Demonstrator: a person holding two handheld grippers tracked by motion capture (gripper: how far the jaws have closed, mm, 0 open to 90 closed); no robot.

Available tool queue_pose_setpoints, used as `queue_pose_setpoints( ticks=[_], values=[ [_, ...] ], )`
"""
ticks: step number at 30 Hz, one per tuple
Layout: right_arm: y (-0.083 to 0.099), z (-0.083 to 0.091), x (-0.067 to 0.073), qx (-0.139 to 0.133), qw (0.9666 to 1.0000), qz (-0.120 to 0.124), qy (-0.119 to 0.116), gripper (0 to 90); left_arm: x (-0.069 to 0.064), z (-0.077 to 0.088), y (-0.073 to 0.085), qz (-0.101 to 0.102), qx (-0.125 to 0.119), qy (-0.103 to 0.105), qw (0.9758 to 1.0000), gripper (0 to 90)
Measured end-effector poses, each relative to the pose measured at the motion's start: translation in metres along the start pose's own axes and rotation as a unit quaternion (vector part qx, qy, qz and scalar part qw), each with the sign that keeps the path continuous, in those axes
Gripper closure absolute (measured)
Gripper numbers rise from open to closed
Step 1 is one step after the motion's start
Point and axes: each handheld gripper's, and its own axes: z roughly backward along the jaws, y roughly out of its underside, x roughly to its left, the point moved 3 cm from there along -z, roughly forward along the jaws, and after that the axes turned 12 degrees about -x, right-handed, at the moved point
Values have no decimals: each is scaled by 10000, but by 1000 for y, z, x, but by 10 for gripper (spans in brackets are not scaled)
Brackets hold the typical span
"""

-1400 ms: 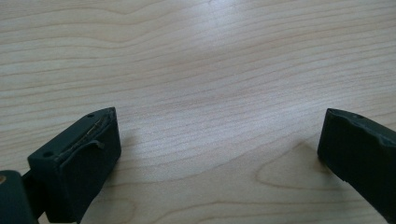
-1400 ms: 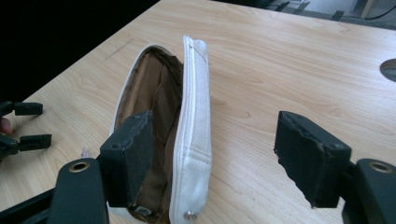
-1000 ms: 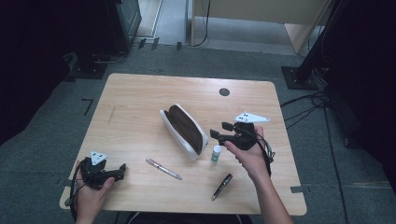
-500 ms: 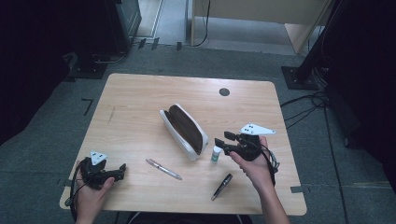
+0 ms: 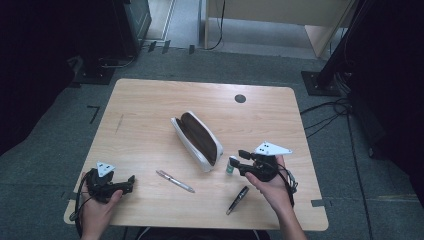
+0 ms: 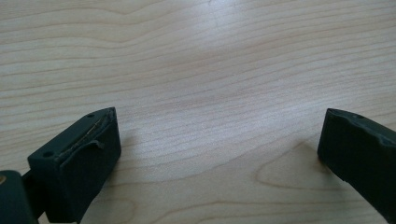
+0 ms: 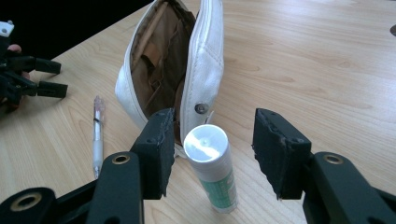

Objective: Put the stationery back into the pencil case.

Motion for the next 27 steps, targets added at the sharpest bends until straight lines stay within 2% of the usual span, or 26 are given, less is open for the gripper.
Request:
queue_pose_setpoints(
  ticks=[12,27],
  values=[
    [13,-6,0,162,9995,156,201,486,0,0,0,0,1,1,10000,0],
    [21,-11,2,243,9984,407,318,550,0,0,0,0,1,0,10000,0]
  ],
)
